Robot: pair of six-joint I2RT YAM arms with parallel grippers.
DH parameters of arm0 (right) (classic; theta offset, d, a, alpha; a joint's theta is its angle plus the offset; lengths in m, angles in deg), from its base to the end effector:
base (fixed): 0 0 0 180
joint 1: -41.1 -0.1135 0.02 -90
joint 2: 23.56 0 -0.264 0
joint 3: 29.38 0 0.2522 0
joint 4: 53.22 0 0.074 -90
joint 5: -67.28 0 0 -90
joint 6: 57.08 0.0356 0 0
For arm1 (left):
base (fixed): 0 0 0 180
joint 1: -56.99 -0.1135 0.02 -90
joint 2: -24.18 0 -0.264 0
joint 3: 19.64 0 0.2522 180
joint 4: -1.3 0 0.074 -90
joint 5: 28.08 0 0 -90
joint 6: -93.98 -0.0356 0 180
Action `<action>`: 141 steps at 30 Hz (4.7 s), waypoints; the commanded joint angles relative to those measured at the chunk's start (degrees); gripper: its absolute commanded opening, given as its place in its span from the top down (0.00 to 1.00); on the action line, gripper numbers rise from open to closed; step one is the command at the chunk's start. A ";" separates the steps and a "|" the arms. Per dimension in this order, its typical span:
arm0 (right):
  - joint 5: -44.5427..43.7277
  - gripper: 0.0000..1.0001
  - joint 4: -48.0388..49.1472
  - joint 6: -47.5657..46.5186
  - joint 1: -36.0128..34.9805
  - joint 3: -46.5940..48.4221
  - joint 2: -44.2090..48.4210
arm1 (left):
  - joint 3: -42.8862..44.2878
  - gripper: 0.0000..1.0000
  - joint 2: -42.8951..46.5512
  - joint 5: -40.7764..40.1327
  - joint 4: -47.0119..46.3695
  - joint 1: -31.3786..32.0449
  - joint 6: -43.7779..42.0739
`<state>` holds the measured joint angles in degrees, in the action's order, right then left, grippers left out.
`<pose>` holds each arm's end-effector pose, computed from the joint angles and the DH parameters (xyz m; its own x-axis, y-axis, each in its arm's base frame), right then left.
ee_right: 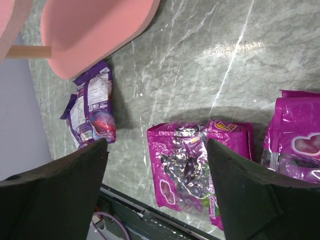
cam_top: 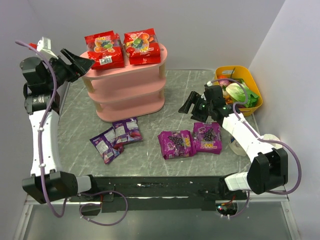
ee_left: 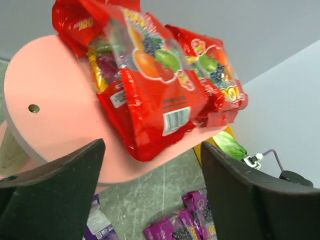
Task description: Place and organize the candy bags onto the shelf
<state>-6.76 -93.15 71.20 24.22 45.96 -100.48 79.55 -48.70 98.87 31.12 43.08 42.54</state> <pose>0.2779 0.0946 0.2920 -0.7929 0.3819 -0.4749 0.0191 0.7945 0.6070 0.2678 0.0443 0.4713 -0.2897 -0.5850 -0.7575 0.2681 0.7102 -0.6509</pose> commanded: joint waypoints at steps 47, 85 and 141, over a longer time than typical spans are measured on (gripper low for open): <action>22.71 0.22 15.81 1.45 -21.43 19.54 -40.23 | -55.28 0.24 21.73 -7.07 1.17 1.43 12.76; 44.15 1.00 46.31 34.41 -17.48 3.37 -38.65 | -62.05 0.16 8.11 -10.31 -17.44 17.16 17.86; 37.92 0.98 4.65 0.41 -13.97 10.75 -32.41 | -59.94 0.26 -5.78 -2.85 -32.40 24.55 41.15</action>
<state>36.72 -73.70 85.74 9.92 53.19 -136.87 18.66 -52.77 93.93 3.30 67.32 81.06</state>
